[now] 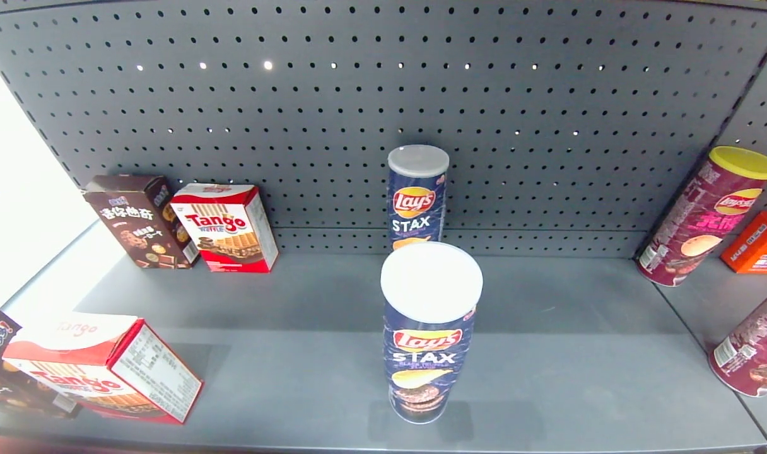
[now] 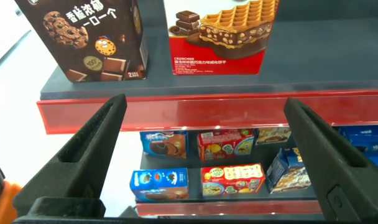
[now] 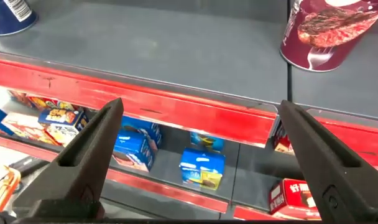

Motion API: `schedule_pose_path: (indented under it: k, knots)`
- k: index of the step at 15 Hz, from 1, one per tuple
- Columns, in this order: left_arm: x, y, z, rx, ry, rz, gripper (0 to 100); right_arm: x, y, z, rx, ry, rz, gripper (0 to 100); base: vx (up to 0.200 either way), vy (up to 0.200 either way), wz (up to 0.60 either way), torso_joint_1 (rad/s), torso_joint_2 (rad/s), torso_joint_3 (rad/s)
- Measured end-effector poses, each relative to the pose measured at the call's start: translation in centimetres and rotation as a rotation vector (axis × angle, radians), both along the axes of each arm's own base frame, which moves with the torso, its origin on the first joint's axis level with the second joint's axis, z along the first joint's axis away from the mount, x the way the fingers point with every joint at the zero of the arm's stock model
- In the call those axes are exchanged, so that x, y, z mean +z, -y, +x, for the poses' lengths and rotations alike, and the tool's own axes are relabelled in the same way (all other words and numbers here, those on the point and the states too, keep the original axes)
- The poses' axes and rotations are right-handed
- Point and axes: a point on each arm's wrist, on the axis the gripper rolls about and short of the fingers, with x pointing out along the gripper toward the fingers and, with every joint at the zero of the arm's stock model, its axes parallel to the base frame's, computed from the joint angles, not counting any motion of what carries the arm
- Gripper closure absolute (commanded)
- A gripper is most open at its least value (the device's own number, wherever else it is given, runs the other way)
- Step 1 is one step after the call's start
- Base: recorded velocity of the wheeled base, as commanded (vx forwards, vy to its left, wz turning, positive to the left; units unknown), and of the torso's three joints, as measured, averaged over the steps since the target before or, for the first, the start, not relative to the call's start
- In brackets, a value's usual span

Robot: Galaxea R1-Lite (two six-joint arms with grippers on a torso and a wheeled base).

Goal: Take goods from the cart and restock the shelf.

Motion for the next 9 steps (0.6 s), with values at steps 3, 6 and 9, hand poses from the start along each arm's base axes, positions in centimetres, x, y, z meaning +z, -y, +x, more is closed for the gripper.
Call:
schedule_pose_path:
  k: [3,6,9]
  knots:
    - [0.01,0.00,-0.02,-0.001,-0.003,0.000,0,0.02,-0.18,0.03,-0.105,-0.010,-0.002,0,0.000,0.000,0.00,0.000,0.00,0.000]
    - [0.06,0.00,-0.02,0.000,0.001,0.000,0,-0.04,-0.40,-0.32,-0.254,0.032,0.007,0,0.000,0.000,0.00,0.000,0.00,0.000]
    - [0.02,-0.01,-0.01,0.003,0.001,-0.004,0,-0.14,-0.41,-0.61,-0.258,0.070,0.012,0,0.000,0.000,0.00,0.000,0.00,0.000]
